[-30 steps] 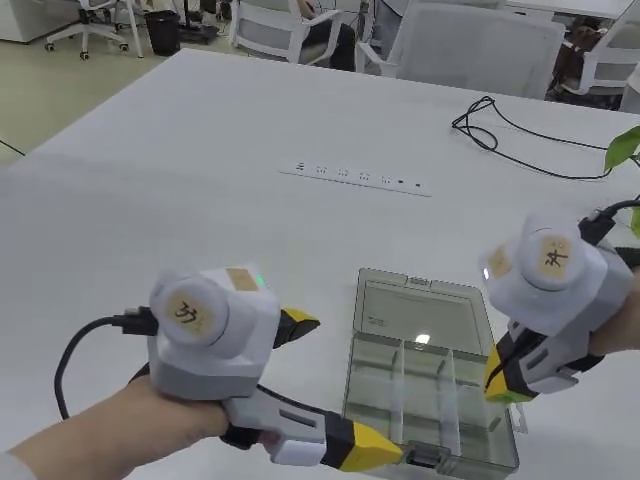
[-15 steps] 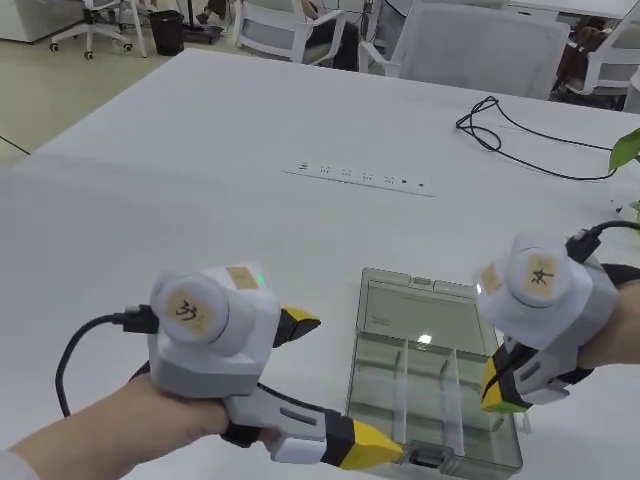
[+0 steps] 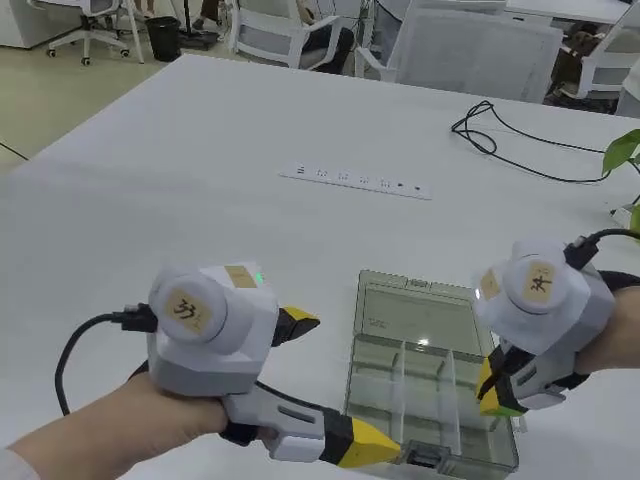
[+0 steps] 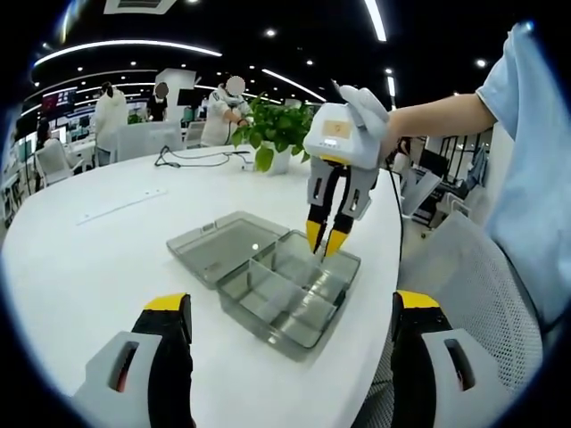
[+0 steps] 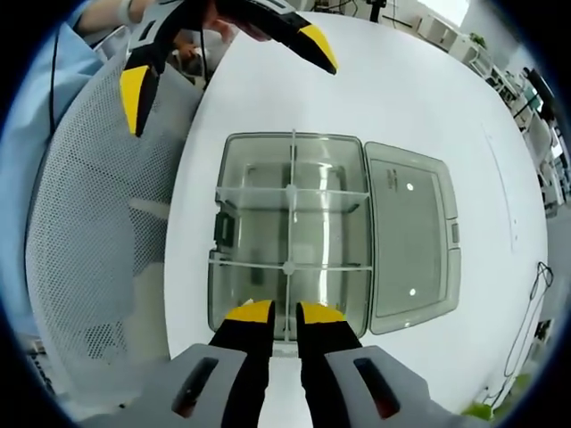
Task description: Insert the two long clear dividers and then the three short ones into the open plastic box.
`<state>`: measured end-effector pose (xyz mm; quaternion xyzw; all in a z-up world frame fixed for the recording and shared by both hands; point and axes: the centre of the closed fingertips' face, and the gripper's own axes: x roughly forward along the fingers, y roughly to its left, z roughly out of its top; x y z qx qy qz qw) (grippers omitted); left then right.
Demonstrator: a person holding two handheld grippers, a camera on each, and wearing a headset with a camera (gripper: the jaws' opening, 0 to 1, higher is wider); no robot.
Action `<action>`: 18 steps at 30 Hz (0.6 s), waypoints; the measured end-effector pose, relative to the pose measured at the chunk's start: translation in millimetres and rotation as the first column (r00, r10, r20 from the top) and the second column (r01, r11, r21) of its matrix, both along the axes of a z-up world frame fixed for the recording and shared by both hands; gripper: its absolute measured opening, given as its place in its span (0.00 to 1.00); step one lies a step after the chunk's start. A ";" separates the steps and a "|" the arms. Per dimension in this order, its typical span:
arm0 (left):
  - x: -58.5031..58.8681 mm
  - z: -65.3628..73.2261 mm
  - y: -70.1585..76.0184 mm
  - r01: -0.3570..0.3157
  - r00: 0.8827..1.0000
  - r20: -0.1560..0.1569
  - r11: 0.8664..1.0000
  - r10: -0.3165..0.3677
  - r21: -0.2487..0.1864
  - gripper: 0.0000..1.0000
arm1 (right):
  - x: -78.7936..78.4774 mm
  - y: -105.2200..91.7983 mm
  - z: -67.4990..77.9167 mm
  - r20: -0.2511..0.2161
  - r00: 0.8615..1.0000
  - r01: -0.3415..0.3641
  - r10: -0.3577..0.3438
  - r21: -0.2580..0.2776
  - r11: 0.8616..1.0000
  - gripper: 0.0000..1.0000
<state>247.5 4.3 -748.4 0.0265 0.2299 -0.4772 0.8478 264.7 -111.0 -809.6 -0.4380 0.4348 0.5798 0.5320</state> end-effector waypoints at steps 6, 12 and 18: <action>-0.6 1.4 1.2 0.001 1.000 0.002 1.000 -0.001 0.004 0.95 | -4.4 4.4 15.1 0.014 0.999 0.041 -0.043 0.119 0.992 0.32; -0.4 3.1 -0.3 0.002 1.000 0.007 1.000 -0.002 0.006 0.97 | -11.7 4.1 26.7 -0.016 0.988 0.149 -0.151 0.287 0.946 0.55; 0.1 4.7 0.3 0.003 1.000 0.013 1.000 -0.003 0.011 0.99 | -15.0 2.1 34.8 -0.014 0.967 0.235 -0.254 0.432 0.871 0.79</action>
